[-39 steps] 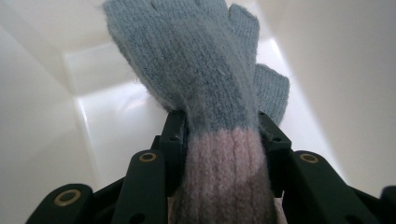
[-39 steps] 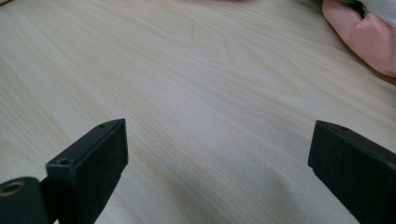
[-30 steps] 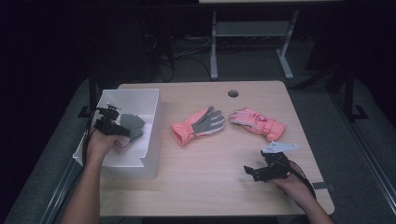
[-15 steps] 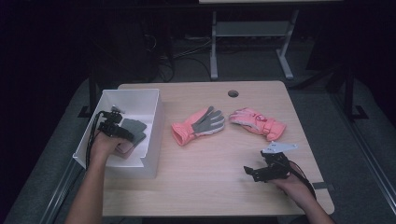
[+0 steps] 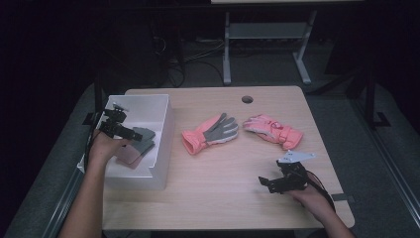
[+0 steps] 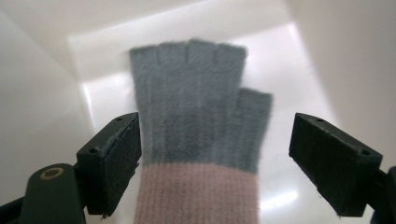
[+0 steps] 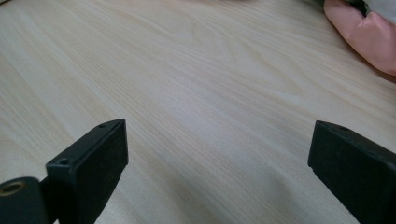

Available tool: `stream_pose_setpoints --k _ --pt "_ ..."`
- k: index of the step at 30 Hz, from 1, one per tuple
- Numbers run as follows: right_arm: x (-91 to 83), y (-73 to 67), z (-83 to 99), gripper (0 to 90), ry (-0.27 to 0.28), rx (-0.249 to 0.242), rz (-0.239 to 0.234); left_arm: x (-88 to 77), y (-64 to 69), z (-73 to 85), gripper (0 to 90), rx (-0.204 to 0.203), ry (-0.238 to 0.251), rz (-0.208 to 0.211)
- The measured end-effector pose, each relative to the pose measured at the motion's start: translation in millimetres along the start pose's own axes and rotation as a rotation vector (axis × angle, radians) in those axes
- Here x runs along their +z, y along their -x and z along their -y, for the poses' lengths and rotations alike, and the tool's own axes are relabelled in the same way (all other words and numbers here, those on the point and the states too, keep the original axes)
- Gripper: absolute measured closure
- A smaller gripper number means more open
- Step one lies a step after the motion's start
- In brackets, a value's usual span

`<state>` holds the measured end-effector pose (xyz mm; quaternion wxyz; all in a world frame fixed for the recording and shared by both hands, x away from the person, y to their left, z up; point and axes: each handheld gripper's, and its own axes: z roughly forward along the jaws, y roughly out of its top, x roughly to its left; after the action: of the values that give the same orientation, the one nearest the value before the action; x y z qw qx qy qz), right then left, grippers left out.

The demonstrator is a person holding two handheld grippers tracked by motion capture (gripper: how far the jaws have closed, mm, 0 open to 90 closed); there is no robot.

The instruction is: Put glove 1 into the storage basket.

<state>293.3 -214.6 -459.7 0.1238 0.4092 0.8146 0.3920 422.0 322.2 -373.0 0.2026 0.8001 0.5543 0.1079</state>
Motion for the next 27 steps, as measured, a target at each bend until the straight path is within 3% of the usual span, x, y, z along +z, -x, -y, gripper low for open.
stream_pose_setpoints --k 1,7,15,19,20,27 --pt "0.0 0.0 0.0 4.5 0.0 0.0 0.0 -3.6 1.0 -0.5 16.5 -0.007 0.011 0.013" --pt "0.2 -0.1 0.1 4.5 -0.001 -0.002 0.001 -30.6 6.8 -6.9 13.6 0.037 0.076 0.079" --pt "0.1 0.1 0.1 4.5 -0.001 -0.002 0.0 -58.0 20.8 -16.8 13.6 0.082 0.149 0.122" --pt "0.5 0.1 0.2 4.5 0.0 -0.002 -0.001 -67.5 33.7 -21.7 13.8 0.113 0.193 0.162" --pt "0.7 0.1 0.3 4.5 0.001 -0.002 -0.001 -70.0 42.0 -24.1 13.8 0.133 0.206 0.181" --pt "0.5 -0.4 -0.1 4.5 -0.001 0.0 0.0 -71.4 68.2 -29.8 14.0 0.165 0.245 0.25"
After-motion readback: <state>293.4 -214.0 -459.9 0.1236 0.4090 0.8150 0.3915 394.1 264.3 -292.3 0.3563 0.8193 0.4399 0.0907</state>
